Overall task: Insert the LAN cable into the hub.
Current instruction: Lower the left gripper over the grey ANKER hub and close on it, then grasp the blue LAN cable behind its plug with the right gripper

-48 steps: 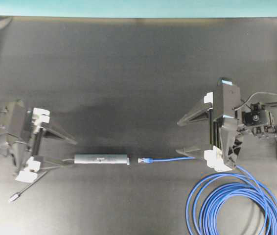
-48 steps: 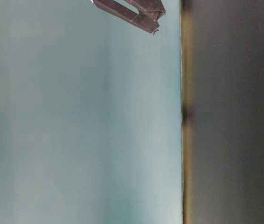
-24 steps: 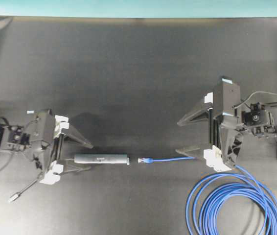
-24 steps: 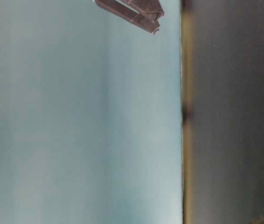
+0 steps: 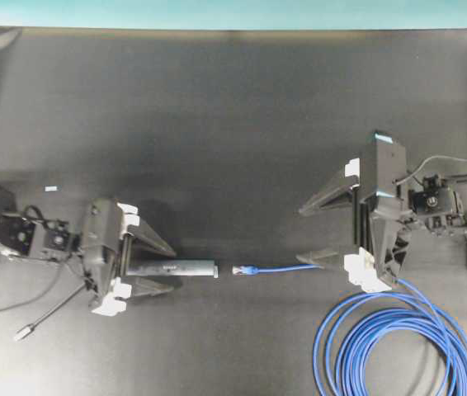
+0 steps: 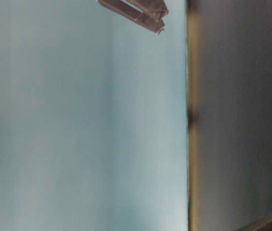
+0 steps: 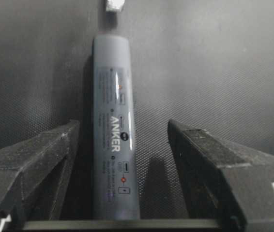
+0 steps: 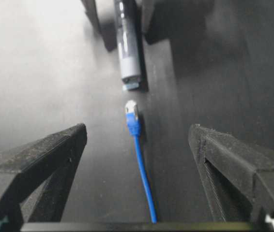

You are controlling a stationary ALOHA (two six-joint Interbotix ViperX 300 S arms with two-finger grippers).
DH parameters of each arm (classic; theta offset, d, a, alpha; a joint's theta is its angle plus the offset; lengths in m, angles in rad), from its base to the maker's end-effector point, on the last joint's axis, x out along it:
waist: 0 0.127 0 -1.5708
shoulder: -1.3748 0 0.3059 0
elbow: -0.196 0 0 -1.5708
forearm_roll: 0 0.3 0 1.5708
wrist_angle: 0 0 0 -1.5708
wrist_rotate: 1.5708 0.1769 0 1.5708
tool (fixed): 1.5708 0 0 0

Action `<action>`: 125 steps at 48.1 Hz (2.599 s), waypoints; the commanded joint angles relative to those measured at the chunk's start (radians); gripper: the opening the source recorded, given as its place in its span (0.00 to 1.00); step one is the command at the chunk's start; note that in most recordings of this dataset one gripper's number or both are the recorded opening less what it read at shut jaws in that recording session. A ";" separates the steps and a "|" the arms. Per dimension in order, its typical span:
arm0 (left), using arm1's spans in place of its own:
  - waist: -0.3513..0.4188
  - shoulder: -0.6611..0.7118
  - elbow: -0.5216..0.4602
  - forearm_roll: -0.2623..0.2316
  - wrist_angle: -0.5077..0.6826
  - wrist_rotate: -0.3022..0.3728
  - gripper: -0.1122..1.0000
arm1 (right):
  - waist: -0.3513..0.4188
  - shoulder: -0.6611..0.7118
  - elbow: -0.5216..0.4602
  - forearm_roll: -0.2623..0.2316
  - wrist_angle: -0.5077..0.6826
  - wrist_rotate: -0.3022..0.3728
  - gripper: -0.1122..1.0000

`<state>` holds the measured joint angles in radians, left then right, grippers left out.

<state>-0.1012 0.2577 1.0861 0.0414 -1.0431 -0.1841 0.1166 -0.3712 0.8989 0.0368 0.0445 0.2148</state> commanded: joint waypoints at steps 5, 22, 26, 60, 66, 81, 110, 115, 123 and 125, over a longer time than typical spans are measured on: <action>0.000 0.025 -0.020 0.002 -0.005 -0.002 0.72 | 0.017 -0.005 -0.009 0.002 -0.003 0.008 0.84; -0.035 0.034 -0.021 0.003 0.002 0.052 0.35 | 0.023 -0.003 -0.003 0.002 -0.003 0.026 0.84; -0.038 0.029 -0.034 0.002 0.018 0.057 0.35 | 0.032 0.002 0.006 0.002 -0.008 0.028 0.84; 0.028 -0.390 -0.104 0.002 0.577 0.057 0.35 | 0.040 0.405 0.049 -0.006 -0.525 -0.058 0.84; 0.028 -0.408 -0.103 0.003 0.611 0.054 0.35 | 0.043 0.474 0.032 -0.006 -0.571 -0.067 0.83; 0.028 -0.413 -0.107 0.002 0.620 0.052 0.35 | 0.046 0.589 -0.023 -0.005 -0.606 -0.072 0.82; 0.023 -0.414 -0.107 0.002 0.621 0.051 0.35 | 0.089 0.644 -0.061 -0.005 -0.503 -0.061 0.21; 0.021 -0.413 -0.112 0.003 0.621 0.049 0.35 | 0.083 0.614 -0.058 0.017 -0.497 -0.041 0.22; 0.020 -0.413 -0.149 0.003 0.683 0.040 0.35 | 0.049 0.509 -0.048 0.069 -0.477 -0.021 0.22; 0.020 -0.414 -0.161 0.003 0.709 0.044 0.35 | 0.040 0.485 -0.054 0.075 -0.457 -0.021 0.22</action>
<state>-0.0798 -0.1427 0.9587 0.0399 -0.3605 -0.1442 0.1795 0.1703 0.8544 0.0966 -0.4295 0.1841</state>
